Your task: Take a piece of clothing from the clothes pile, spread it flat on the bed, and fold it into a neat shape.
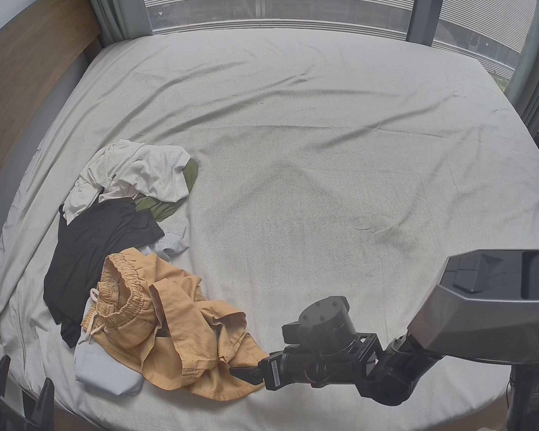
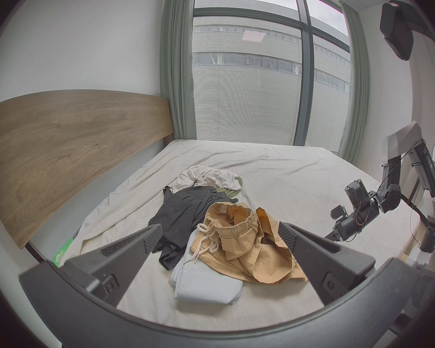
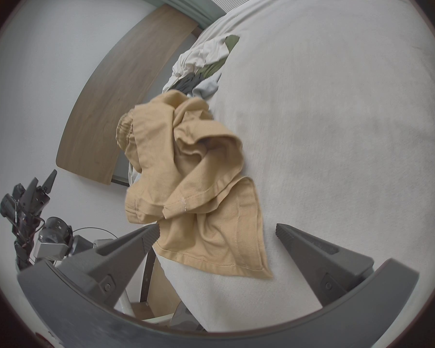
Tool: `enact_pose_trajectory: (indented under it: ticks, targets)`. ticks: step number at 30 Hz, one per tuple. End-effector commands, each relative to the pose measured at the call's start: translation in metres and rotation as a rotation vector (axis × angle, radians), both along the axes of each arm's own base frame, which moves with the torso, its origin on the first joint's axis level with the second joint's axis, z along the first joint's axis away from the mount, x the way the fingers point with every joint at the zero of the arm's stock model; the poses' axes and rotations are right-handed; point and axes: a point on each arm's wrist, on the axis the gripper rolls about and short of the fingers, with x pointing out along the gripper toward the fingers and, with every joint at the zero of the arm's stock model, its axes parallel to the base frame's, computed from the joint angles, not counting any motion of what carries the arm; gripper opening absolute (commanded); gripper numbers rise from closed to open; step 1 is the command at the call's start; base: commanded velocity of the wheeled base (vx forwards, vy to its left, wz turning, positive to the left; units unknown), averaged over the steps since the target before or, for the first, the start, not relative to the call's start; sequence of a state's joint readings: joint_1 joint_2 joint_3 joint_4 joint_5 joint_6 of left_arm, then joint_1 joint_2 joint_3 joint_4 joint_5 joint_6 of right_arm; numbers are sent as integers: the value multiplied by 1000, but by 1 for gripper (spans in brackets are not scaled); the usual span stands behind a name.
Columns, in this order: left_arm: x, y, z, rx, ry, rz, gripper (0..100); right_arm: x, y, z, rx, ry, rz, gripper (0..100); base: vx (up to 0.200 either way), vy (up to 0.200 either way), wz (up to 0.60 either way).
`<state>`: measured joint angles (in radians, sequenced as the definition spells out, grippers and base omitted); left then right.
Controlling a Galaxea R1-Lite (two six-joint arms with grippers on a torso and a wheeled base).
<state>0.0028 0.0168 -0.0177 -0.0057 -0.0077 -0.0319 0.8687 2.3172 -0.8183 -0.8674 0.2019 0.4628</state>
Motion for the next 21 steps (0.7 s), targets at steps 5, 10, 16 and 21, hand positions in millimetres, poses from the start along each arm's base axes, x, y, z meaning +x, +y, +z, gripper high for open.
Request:
enact_pose_trajectory:
  ticks: [5,10,16,21]
  targets:
    - [0,0,-5,1,0,0,100,2,11,-15,-10,8,14,100,0,0,0]
    - [0,0,-5,1,0,0,100,5,15,-18,13,-12,12,100,0,0,0]
    - [0,0,-5,1,0,0,100,5,14,-18,19,-17,10,0,0,0,0]
    - [0,0,-5,1,0,0,100,4,14,-16,22,-17,10,0,0,0,0]
